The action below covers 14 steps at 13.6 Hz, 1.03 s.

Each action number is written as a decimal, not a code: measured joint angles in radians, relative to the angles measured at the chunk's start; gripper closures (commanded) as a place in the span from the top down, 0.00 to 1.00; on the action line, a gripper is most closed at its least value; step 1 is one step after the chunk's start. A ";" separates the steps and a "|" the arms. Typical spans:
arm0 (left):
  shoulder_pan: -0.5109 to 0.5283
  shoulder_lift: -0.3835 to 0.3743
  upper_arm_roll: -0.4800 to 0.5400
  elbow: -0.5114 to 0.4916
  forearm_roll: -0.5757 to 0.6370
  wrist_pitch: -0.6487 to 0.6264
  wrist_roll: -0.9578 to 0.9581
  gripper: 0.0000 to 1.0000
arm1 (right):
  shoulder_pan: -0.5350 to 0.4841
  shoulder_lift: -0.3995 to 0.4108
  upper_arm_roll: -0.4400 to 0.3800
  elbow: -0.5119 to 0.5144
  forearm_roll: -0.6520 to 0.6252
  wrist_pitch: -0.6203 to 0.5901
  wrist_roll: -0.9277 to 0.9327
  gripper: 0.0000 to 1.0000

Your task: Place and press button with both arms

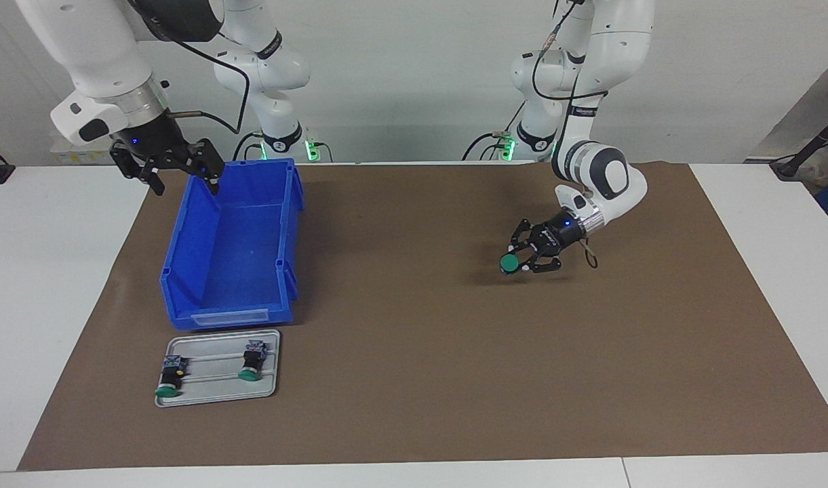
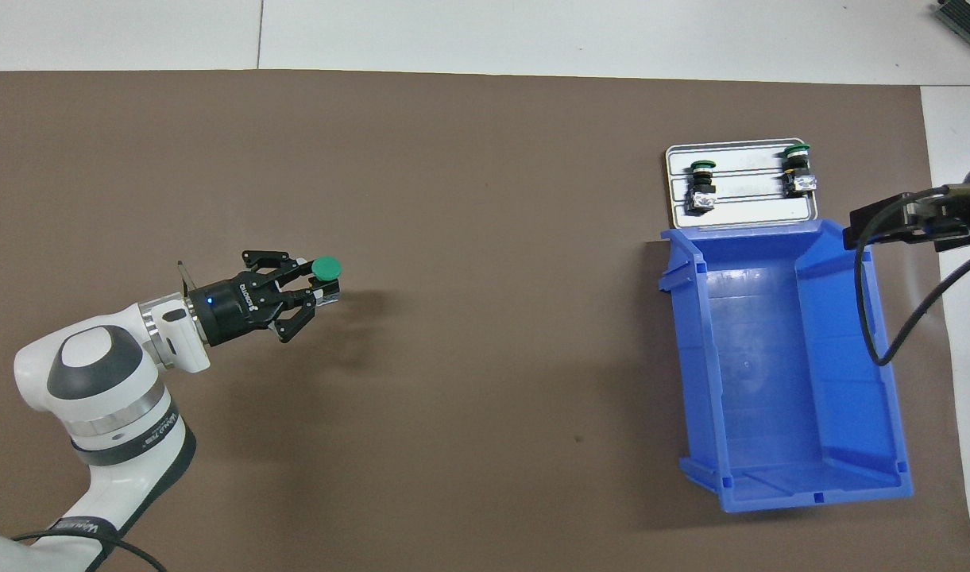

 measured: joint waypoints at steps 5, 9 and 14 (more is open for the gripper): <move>-0.011 0.024 -0.005 -0.078 -0.194 -0.078 0.246 0.00 | 0.000 0.000 0.000 0.000 0.000 0.000 0.000 0.99; -0.018 0.024 -0.005 -0.108 -0.196 -0.075 0.297 0.00 | 0.000 0.000 0.000 0.000 0.000 0.000 0.000 0.99; -0.027 0.024 -0.004 -0.124 -0.196 -0.055 0.305 0.25 | 0.000 0.000 0.000 0.000 0.000 0.000 0.000 0.99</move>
